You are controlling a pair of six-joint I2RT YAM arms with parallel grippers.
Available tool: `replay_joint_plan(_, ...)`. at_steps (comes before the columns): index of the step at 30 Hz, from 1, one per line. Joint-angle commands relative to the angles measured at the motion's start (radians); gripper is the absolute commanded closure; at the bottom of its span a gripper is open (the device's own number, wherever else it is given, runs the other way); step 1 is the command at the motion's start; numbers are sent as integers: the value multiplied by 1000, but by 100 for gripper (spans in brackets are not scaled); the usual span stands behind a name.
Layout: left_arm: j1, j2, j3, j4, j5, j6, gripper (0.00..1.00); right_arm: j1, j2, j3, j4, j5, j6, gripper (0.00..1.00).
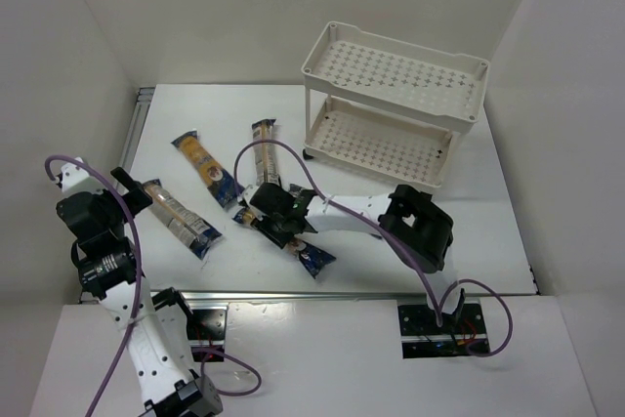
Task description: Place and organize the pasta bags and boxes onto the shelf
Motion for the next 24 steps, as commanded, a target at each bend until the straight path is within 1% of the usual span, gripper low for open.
replay_joint_plan(1,7,-10,-4,51,21,-29,0,5,-48,-45,10,30,-56,100)
replay_joint_plan(3,7,-10,-4,51,21,-29,0,5,-126,-27,-33,-5,-112,100)
replay_joint_plan(4,7,-10,-4,51,21,-29,0,14,-183,19,-65,-16,-176,100)
replay_joint_plan(5,7,-10,-4,51,21,-29,0,14,-198,50,-143,-6,-206,100)
replay_joint_plan(6,7,-10,-4,51,21,-29,0,14,-212,96,-178,10,-233,100)
replay_joint_plan(7,7,-10,-4,51,21,-29,0,14,-244,110,-208,42,-296,100)
replay_joint_plan(10,7,-10,-4,51,21,-29,0,14,-277,165,-306,111,-362,100)
replay_joint_plan(12,7,-10,-4,51,21,-29,0,14,-289,197,-393,209,-415,100)
replay_joint_plan(13,7,-10,-4,51,21,-29,0,14,-298,197,-403,264,-427,100)
replay_joint_plan(14,7,-10,-4,51,21,-29,0,14,-318,197,-403,403,-465,100)
replay_joint_plan(15,7,-10,-4,51,21,-29,0,14,-338,171,-389,477,-491,100)
replay_joint_plan(17,7,-10,-4,51,21,-29,0,-20,-396,86,-276,580,-562,100)
replay_joint_plan(18,7,-10,-4,51,21,-29,0,-61,-442,46,-239,653,-632,100)
replay_joint_plan(19,7,-10,-4,51,21,-29,0,-87,-453,27,-172,689,-663,100)
replay_joint_plan(20,7,-10,-4,51,21,-29,0,-119,-453,10,-138,708,-690,100)
replay_joint_plan(21,7,-10,-4,51,30,-29,0,-195,-465,-28,-93,718,-752,100)
replay_joint_plan(22,7,-10,-4,51,30,-29,0,-233,-478,-51,-37,718,-786,100)
replay_joint_plan(23,16,-10,-4,51,30,-29,0,-263,-478,-71,70,718,-819,100)
replay_joint_plan(24,16,-1,-4,51,30,-29,0,-291,-478,-108,115,694,-852,100)
